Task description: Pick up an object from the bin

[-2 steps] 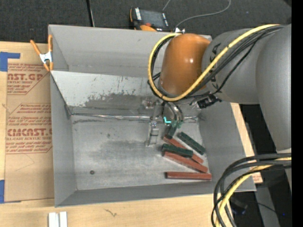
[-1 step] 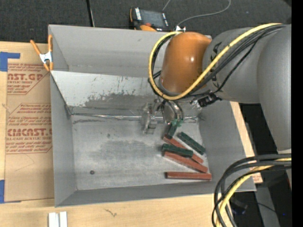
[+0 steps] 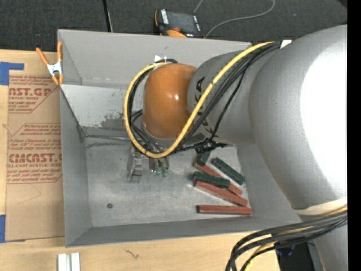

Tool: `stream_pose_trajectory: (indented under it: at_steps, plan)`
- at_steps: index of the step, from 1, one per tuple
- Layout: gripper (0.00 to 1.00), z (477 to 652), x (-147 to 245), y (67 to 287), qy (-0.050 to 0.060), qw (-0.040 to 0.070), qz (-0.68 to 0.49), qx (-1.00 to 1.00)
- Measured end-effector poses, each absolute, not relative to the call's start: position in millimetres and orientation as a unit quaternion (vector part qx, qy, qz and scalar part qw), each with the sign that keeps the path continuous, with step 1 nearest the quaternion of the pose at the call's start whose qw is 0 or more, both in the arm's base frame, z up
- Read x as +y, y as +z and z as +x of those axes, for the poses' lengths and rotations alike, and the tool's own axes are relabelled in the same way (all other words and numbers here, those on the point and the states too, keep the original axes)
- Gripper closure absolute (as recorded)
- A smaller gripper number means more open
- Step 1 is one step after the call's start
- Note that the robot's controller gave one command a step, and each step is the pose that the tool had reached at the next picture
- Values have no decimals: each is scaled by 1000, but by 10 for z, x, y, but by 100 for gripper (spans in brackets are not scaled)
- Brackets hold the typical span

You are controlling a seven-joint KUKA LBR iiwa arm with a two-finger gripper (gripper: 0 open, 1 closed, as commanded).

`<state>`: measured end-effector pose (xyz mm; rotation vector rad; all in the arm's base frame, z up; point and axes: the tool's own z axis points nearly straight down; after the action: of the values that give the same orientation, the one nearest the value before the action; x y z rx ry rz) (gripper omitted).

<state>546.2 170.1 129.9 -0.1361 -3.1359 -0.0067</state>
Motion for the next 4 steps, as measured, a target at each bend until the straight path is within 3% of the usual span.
stream_pose_trajectory:
  at_steps: [1, 2, 3, 4]
  plan:
    - [100, 5160, 1269, 1401, 0, 1, -94, -996]
    - [0, 5167, 1282, 1399, 0, 0, -93, -996]
    - [0, 5320, 717, 1390, 1, -1, -121, -993]
    - [0, 5409, 179, 1566, 1, -2, -120, -993]
